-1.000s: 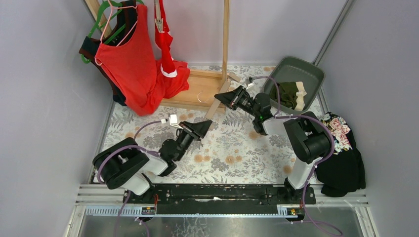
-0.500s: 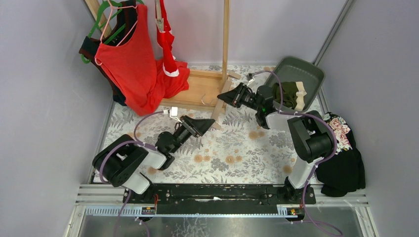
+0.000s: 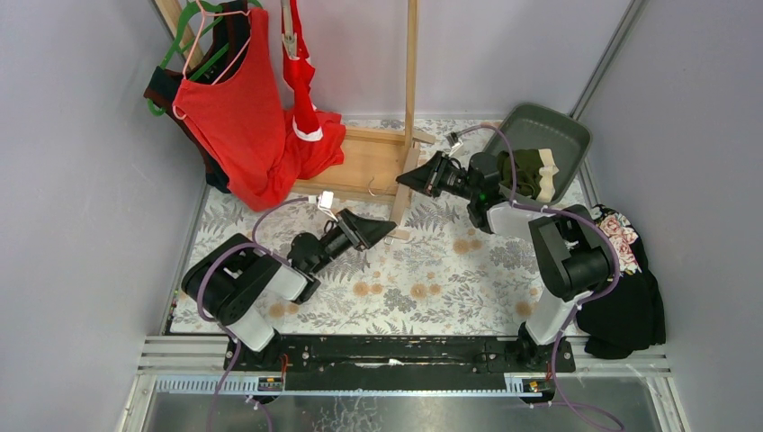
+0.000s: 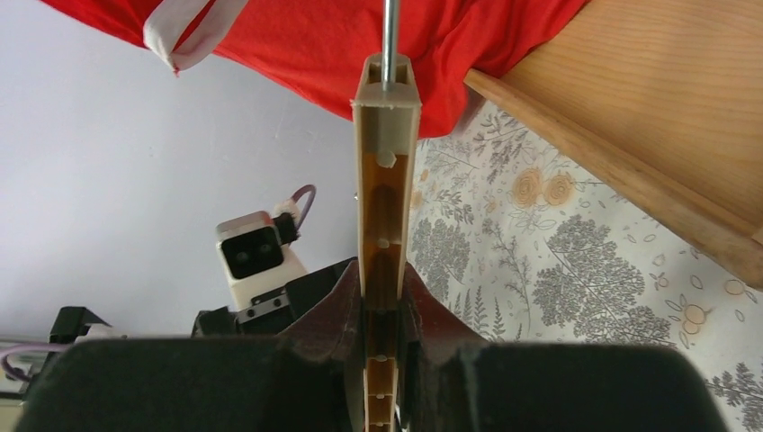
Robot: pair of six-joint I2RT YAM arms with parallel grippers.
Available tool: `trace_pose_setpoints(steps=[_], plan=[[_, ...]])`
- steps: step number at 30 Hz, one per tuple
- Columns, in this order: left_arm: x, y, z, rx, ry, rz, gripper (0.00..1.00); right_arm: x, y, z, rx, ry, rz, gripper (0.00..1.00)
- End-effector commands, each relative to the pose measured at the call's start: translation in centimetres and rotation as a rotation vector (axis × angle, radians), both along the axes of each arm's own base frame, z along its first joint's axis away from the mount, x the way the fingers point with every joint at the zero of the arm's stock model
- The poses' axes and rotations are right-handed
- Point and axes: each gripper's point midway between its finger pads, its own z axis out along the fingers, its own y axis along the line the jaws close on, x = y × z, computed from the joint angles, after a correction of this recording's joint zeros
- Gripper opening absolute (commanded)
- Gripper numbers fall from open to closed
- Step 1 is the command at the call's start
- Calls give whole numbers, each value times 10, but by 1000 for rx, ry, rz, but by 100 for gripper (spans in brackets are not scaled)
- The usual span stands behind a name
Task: Clip the underwear to the hanger
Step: Open the clamp at the hanger.
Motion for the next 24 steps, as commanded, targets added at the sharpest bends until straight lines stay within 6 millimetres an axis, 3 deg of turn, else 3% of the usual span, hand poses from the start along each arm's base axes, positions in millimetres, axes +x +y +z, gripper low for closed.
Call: trace_pose_setpoints(steps=[1, 18, 24], plan=[[0, 3, 0, -3, -10, -31, 74, -11, 5, 64, 55, -178, 60, 0], [-5, -6, 10, -30, -40, -112, 70, -7, 9, 58, 50, -173, 77, 0], [-6, -8, 13, -34, -45, -126, 62, -6, 10, 54, 52, -168, 81, 0]])
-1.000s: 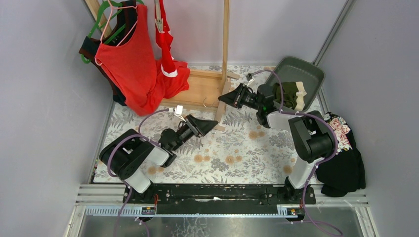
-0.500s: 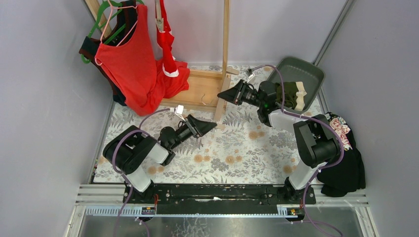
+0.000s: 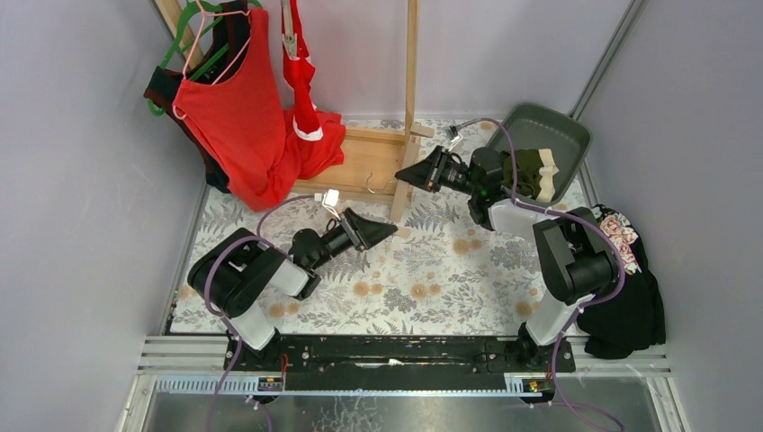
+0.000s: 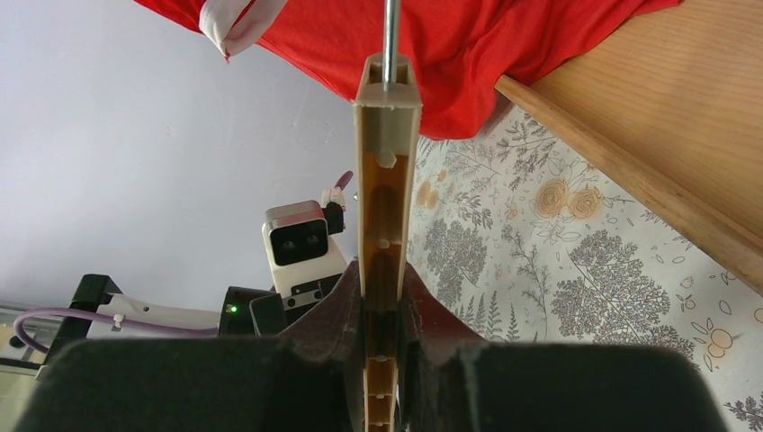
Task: Clip the underwear to the hanger
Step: Open the clamp at the hanger.
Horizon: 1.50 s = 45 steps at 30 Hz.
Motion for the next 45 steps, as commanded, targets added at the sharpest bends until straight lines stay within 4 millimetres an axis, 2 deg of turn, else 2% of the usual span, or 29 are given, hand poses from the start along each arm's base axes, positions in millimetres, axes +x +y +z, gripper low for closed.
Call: trace_pose_setpoints(steps=[1, 12, 16, 18, 21, 22, 26, 27, 28, 29, 30, 32, 34, 37, 39, 43, 45], plan=[[-1, -4, 24, -46, -87, -30, 61, 2, 6, 27, 41, -98, 31, 0], [-5, -11, 23, -47, -84, -68, 53, 7, 10, 24, 76, -89, 41, 0], [-6, -12, 22, -44, -81, -74, 46, 7, 10, 24, 76, -91, 42, 0], [-6, -12, 21, -43, -79, -74, 35, 7, 10, 23, 73, -91, 43, 0], [-6, -12, 21, -42, -81, -77, 3, 7, 10, 22, 71, -90, 43, 0], [-6, -12, 21, -42, -79, -74, 0, 8, 9, 21, 70, -90, 41, 0], [-4, -9, 21, -46, -75, -53, 0, 9, 7, 21, 61, -96, 37, 0], [-4, -9, 21, -46, -76, -48, 0, 11, 6, 20, 54, -95, 30, 4], [-4, -9, 22, -47, -76, -49, 0, 12, 4, 19, 44, -102, 24, 21], [-3, -9, 22, -49, -74, -45, 0, 13, 2, 18, 31, -104, 16, 43], [-1, -8, 21, -50, -61, -35, 0, 16, -2, 17, 14, -110, -3, 52], [6, -4, 18, -54, -31, -9, 0, 22, -17, 13, -28, -105, -64, 67], [13, -1, 17, -57, -1, 7, 0, 23, -36, 4, -92, -78, -125, 70], [23, 0, 19, -59, 39, 19, 0, 22, -75, -11, -270, -40, -275, 82], [25, 1, 20, -49, 54, 23, 0, 25, -110, -18, -450, -22, -431, 88], [29, 1, 19, 27, 91, 32, 0, 32, -193, 0, -801, 4, -764, 96], [33, -1, 22, 87, 87, 33, 0, 41, -230, 3, -964, 62, -834, 97]])
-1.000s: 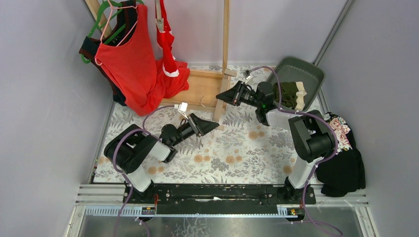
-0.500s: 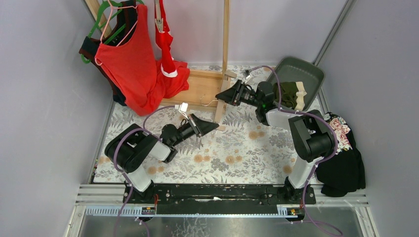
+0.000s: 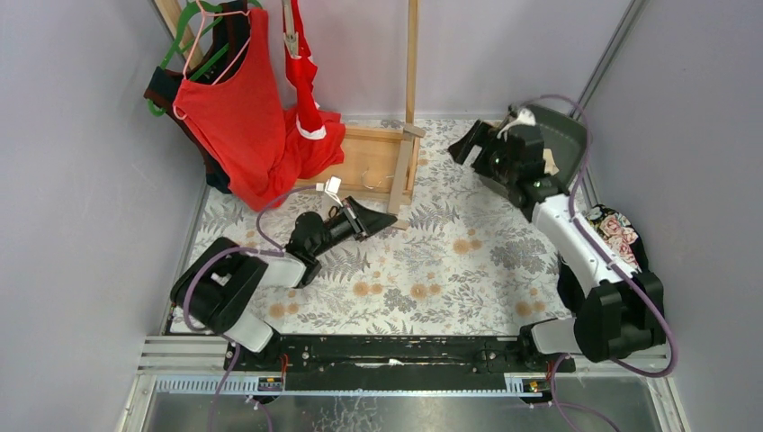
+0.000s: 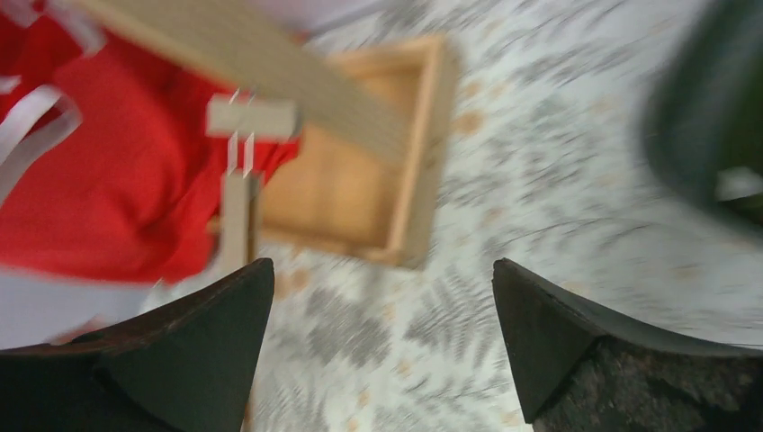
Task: Clip the underwear to the hanger
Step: Open the clamp at the hanger, then pick up the underwear from the bin.
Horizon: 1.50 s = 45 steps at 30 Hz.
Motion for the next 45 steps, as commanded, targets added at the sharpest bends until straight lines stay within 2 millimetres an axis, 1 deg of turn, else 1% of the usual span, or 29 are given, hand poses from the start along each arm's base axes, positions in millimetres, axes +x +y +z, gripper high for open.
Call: trace_pose_setpoints(steps=[1, 2, 3, 5, 6, 10, 12, 15, 18, 19, 21, 25, 28, 30, 34, 36, 39, 40, 41, 42, 43, 44, 45], plan=[[16, 1, 17, 96, -26, 32, 0, 16, -106, -10, -473, 186, -309, 97], [16, 2, 20, 107, -34, 37, 0, 21, -120, -14, -515, 246, -330, 97], [17, 3, 24, 117, -41, 41, 0, 25, -133, -23, -557, 308, -354, 98], [17, 3, 27, 143, -48, 36, 0, 37, -152, -36, -591, 375, -397, 99], [15, 2, 28, 151, -48, 30, 0, 43, -158, -44, -587, 397, -408, 99], [7, 1, 36, 141, -71, -6, 0, 64, -186, -62, -509, 412, -472, 98], [1, 1, 39, 125, -85, -24, 0, 72, -201, -69, -482, 423, -492, 98], [-6, 1, 39, 121, -95, -42, 0, 82, -226, -81, -456, 451, -524, 97], [-9, 2, 36, 128, -97, -53, 0, 89, -247, -101, -449, 502, -539, 96], [-10, 2, 35, 129, -95, -56, 0, 94, -251, -103, -445, 504, -545, 96], [-12, 2, 34, 130, -95, -60, 0, 101, -258, -114, -441, 524, -550, 95], [-15, 4, 36, 129, -104, -59, 0, 112, -267, -134, -428, 560, -551, 92], [-17, 6, 34, 134, -103, -56, 0, 119, -272, -145, -419, 580, -559, 90], [-18, 6, 33, 137, -101, -57, 0, 121, -275, -152, -414, 594, -559, 89], [-18, 7, 30, 140, -95, -57, 0, 121, -288, -166, -450, 633, -586, 88], [-18, 7, 29, 139, -96, -55, 0, 120, -293, -170, -470, 645, -596, 88], [-18, 8, 26, 144, -90, -51, 0, 119, -294, -176, -467, 653, -585, 88], [-18, 8, 26, 144, -90, -50, 0, 120, -293, -177, -464, 652, -583, 87], [-18, 8, 24, 146, -86, -49, 0, 120, -293, -179, -461, 655, -580, 82], [-18, 8, 24, 145, -86, -49, 0, 120, -292, -182, -458, 659, -575, 74], [-18, 8, 23, 144, -83, -50, 0, 120, -291, -184, -456, 661, -571, 61], [-18, 8, 22, 144, -81, -50, 0, 120, -290, -185, -453, 662, -567, 42], [-18, 8, 21, 145, -80, -50, 0, 119, -291, -183, -455, 660, -573, 21]])
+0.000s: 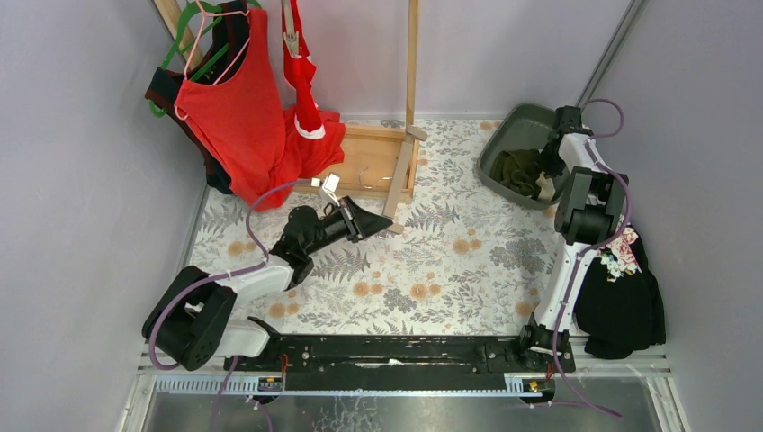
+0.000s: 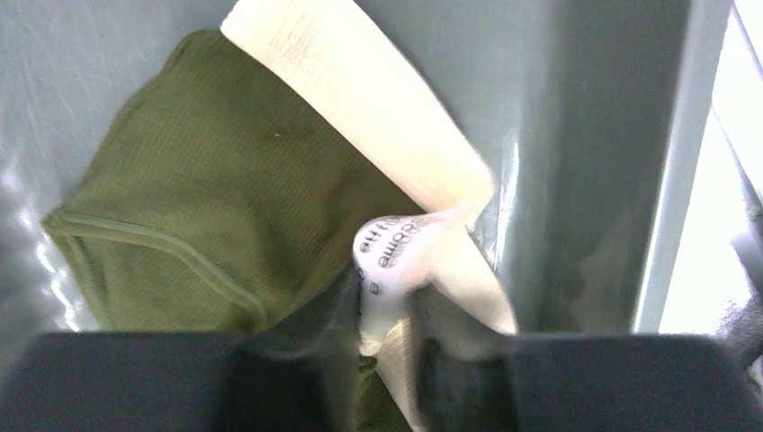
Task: Clip the underwear to the hanger
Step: Pick up the underwear from the bin.
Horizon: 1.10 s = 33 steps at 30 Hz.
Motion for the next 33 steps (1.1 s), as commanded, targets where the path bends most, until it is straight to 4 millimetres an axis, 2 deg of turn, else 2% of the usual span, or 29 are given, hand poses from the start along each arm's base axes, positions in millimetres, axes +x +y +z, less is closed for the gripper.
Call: trace_pose_setpoints(steps=[1, 2, 3, 5, 10, 13, 16, 19, 23, 25, 28, 33], plan=[[0, 2, 3, -5, -40, -1, 0, 8, -4, 17, -16, -48, -9, 5], [0, 2, 4, -6, -41, 1, 0, 7, -4, 23, -19, -66, -9, 0], [0, 2, 3, -4, -40, 1, 0, 7, -2, 32, -26, -96, -3, 0], [0, 3, 4, -7, -47, 3, 0, 9, 5, 62, -49, -190, 27, 0], [-1, 5, 9, -4, -66, 13, 0, -3, 41, 169, -124, -375, 131, 0], [-3, 7, 14, -3, -79, 22, 0, -21, 67, 227, -154, -459, 191, 0], [-5, 12, 18, 2, -96, 37, 0, -42, 89, 269, -170, -526, 234, 0], [-8, 16, 24, 6, -115, 52, 0, -67, 107, 299, -164, -578, 263, 0], [-15, 22, 36, 4, -148, 65, 0, -105, 127, 332, -177, -643, 289, 0], [-18, 26, 39, 5, -155, 73, 0, -126, 132, 336, -163, -646, 295, 0], [-24, 30, 43, 7, -166, 79, 0, -152, 137, 329, -133, -603, 323, 0], [-30, 35, 46, 11, -178, 90, 0, -179, 161, 294, -50, -532, 421, 0]])
